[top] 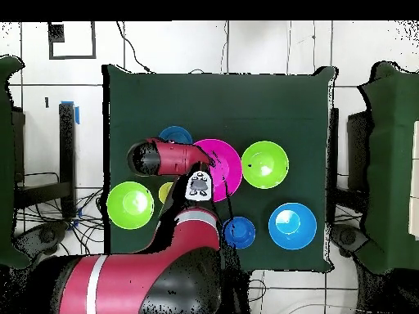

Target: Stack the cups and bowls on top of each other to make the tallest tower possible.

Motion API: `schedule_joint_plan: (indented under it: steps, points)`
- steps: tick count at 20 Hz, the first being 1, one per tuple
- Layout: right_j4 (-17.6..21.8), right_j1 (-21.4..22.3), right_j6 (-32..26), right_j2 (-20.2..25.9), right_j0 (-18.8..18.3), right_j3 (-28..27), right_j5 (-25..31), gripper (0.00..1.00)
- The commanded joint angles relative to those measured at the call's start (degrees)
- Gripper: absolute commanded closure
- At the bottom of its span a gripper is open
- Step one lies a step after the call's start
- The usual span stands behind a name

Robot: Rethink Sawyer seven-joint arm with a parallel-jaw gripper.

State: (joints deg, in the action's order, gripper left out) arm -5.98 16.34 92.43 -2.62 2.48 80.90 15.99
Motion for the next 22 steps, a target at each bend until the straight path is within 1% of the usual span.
schedule_joint_plan:
  steps: [1, 3, 4, 9, 11, 12, 13, 15, 17, 19, 22]
  points:
    - [2.54, -3.59, 6.18, 3.63, 0.09, -2.75, -4.43, 0.00]
    - [2.50, -3.61, 7.26, 2.58, 0.91, -2.48, -5.87, 0.00]
    - [1.84, -3.59, 7.71, 2.54, 0.97, -2.22, -5.33, 1.00]
    - [0.57, -3.68, 8.62, 1.03, 1.93, -2.73, -3.55, 1.00]
    - [1.52, -3.33, 6.46, 0.92, 1.78, -4.23, -2.13, 1.00]
    - [1.05, -3.40, 6.05, 1.28, 1.51, -4.86, -0.11, 1.00]
    - [0.75, -3.32, 6.17, 1.53, 1.39, -4.72, 0.46, 1.00]
    - [0.25, -2.78, 7.45, 1.60, 1.69, -3.45, -0.39, 1.00]
    - [-0.29, -0.98, 8.54, 1.13, 2.38, -2.09, 0.51, 1.00]
    - [-1.05, 1.92, 9.13, 1.65, 2.38, -0.40, 2.52, 1.00]
    - [-2.49, 6.94, 9.35, 2.50, 2.04, 1.51, 8.15, 1.00]
